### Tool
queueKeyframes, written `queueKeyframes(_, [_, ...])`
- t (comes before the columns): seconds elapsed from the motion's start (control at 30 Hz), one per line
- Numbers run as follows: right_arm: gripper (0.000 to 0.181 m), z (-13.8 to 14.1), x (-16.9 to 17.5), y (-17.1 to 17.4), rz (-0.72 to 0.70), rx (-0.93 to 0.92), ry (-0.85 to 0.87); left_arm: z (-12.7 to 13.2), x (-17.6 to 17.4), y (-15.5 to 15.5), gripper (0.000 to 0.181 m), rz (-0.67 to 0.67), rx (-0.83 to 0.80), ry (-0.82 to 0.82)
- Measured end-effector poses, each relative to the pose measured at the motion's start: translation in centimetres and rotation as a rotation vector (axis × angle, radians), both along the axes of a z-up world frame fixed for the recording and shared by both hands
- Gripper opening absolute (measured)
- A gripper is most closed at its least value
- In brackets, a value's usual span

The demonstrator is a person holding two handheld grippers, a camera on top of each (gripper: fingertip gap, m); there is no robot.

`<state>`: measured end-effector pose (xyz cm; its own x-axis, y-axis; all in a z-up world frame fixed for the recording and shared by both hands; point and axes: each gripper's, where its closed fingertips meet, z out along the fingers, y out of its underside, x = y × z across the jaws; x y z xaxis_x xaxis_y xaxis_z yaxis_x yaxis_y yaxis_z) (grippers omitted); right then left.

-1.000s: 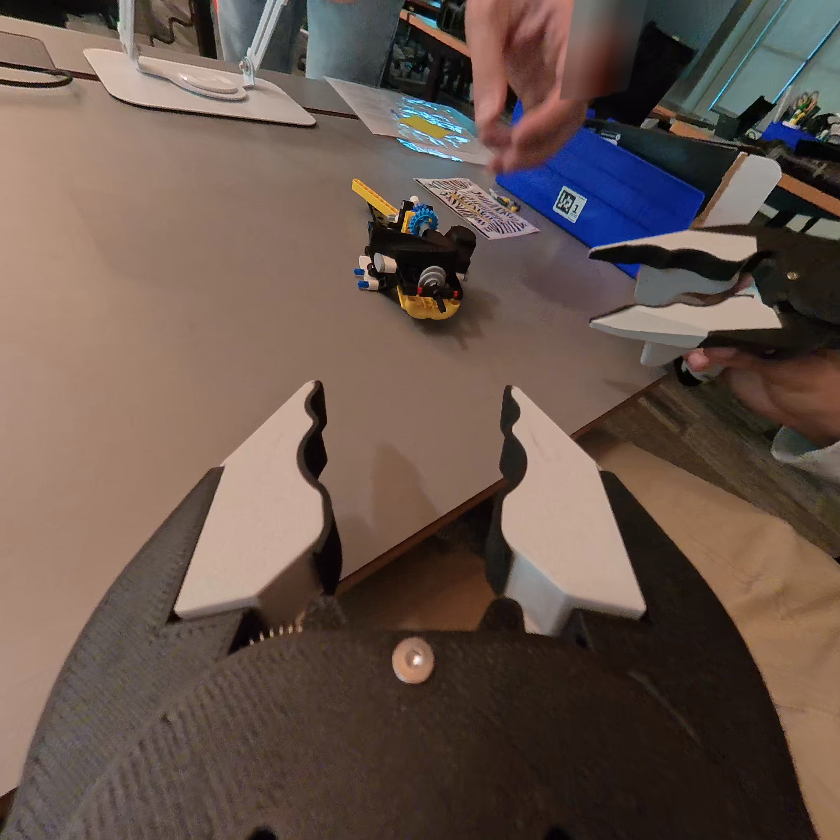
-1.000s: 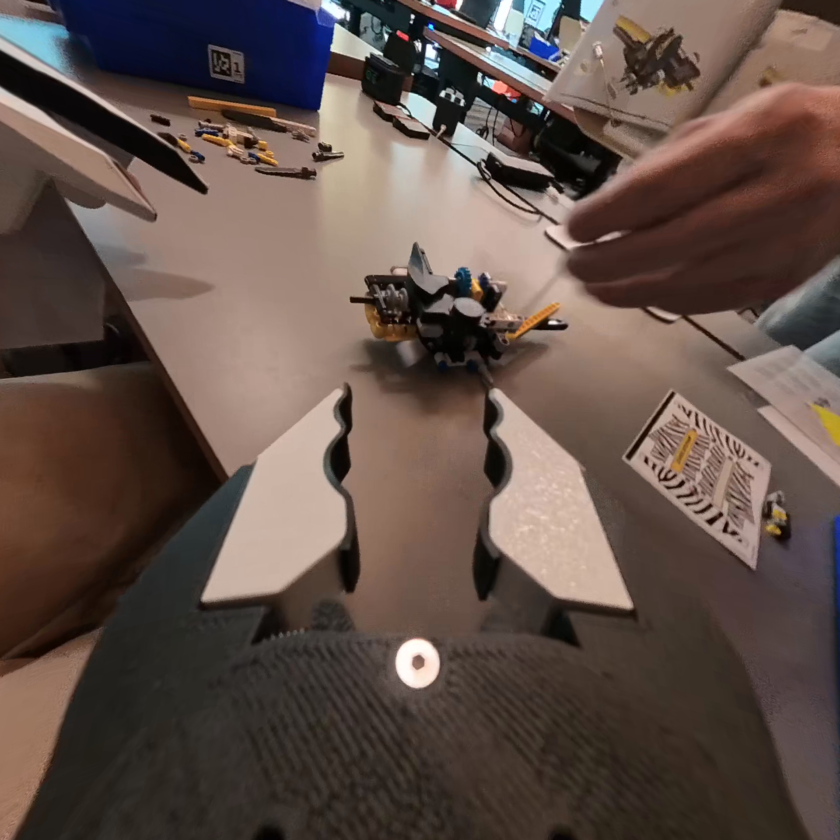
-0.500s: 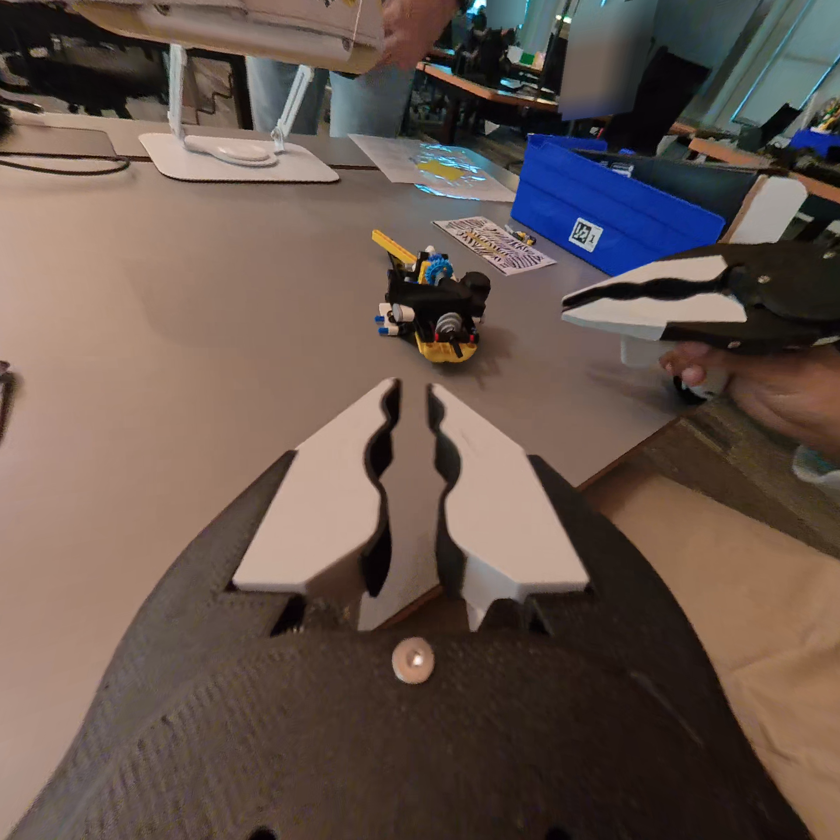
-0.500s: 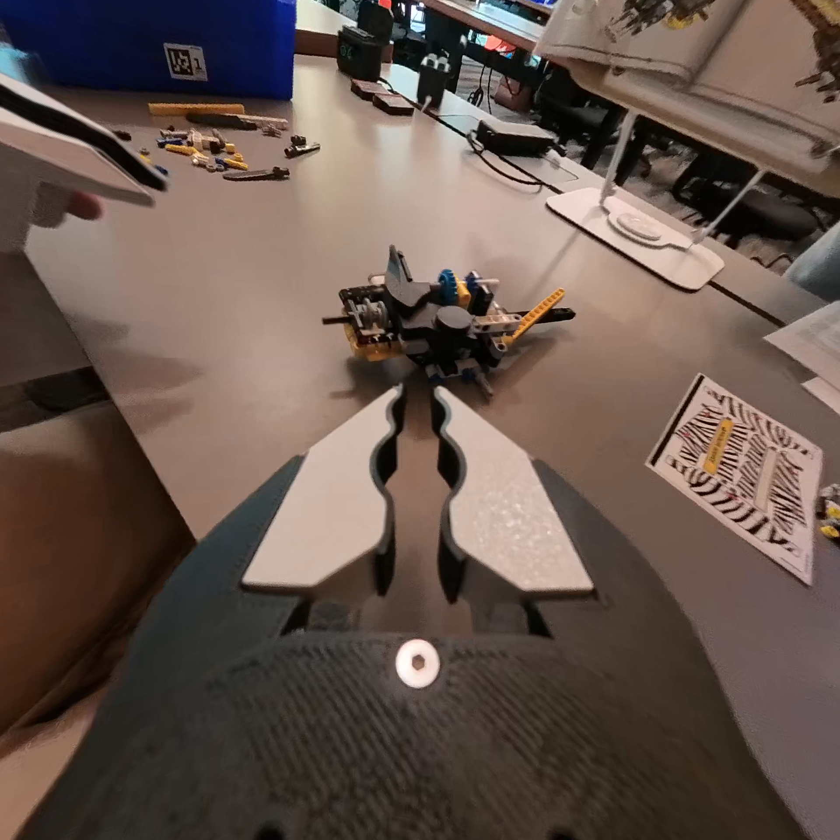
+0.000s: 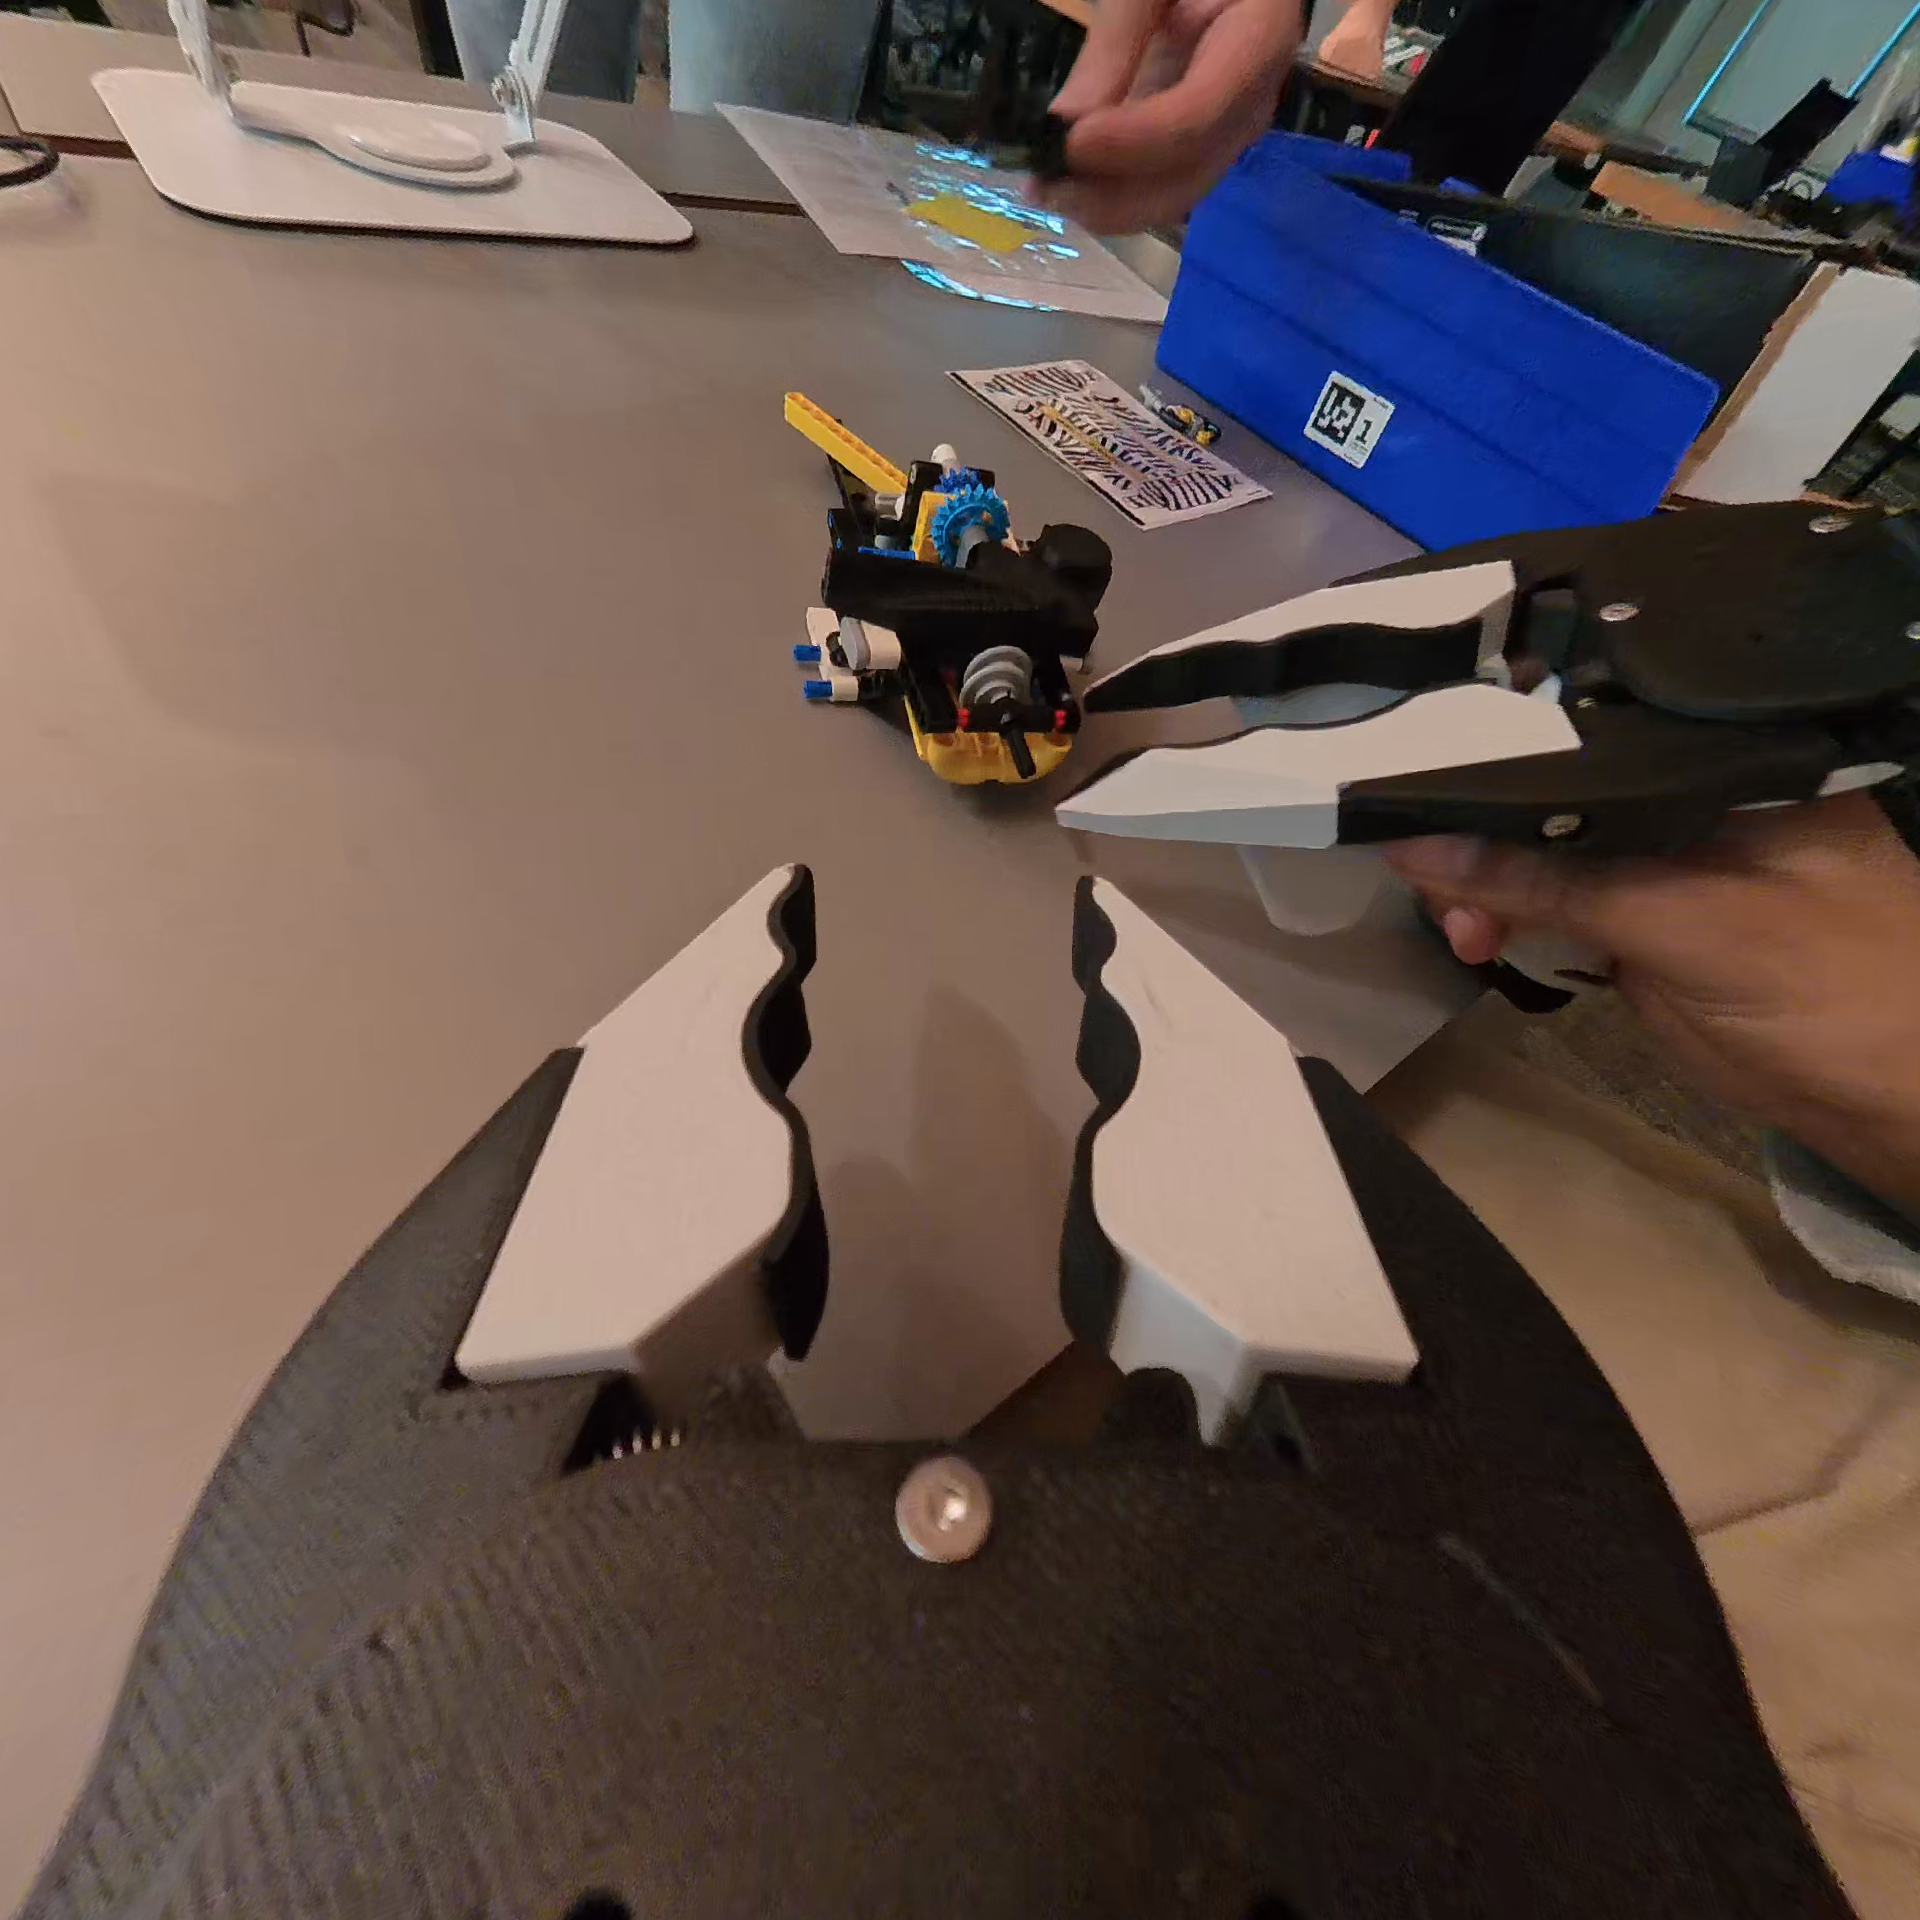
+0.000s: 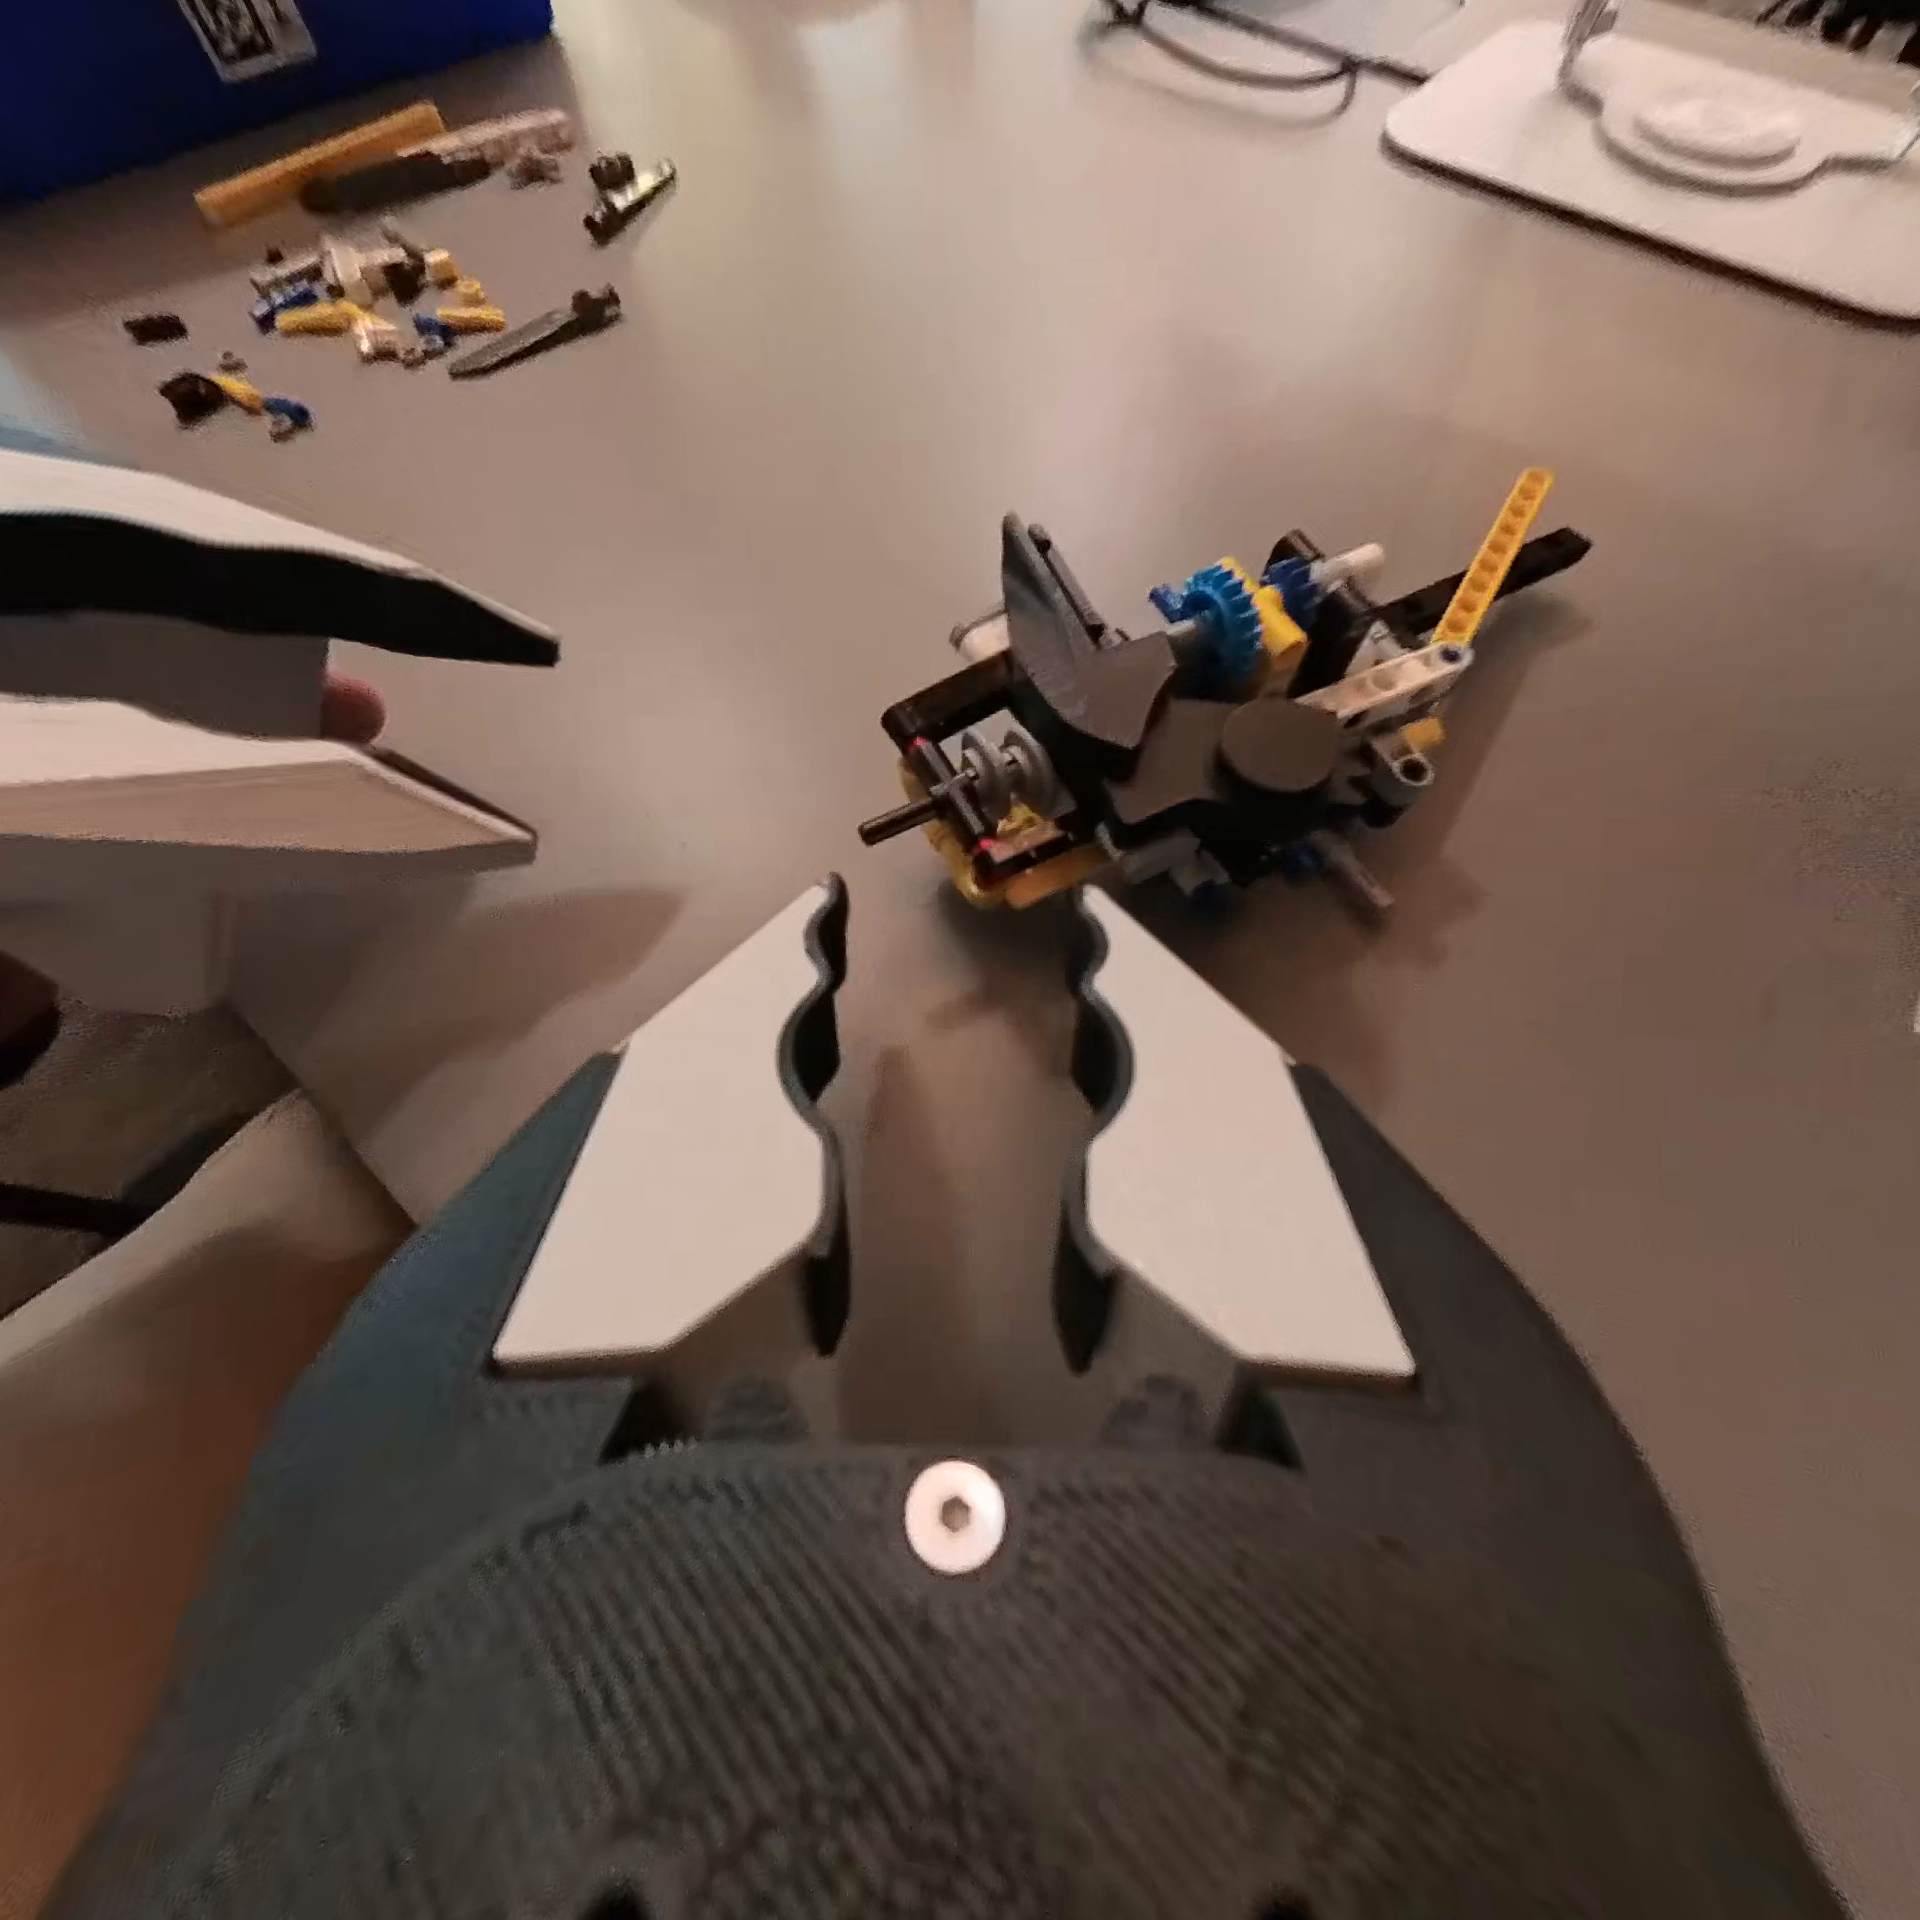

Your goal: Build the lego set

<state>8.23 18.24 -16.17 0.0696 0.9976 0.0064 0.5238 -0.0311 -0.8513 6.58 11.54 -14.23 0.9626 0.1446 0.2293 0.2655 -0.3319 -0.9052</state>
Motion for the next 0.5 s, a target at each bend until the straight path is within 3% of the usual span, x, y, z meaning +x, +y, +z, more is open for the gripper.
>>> queueKeyframes(0.13, [0.024, -1.2, -0.2, 0.0, 0.004, -0.029, -0.074, -0.3, 0.2, 0.0, 0.049, -0.008, -0.008, -0.004])
queueKeyframes(0.27, [0.011, -0.6, 0.0, 0.5, -0.003, -0.089, -0.037, -0.5, 0.4, 0.0, 0.048, -0.013, -0.018, 0.013])
queueKeyframes(0.4, [0.012, -0.4, 0.3, 1.2, -0.009, -0.132, -0.022, -0.8, 0.7, 0.0, 0.048, -0.019, -0.029, 0.019])
queueKeyframes(0.5, [0.029, -0.3, 0.4, 0.9, 0.013, -0.131, -0.019, -0.9, 0.8, 0.0, 0.048, -0.022, -0.034, 0.025])
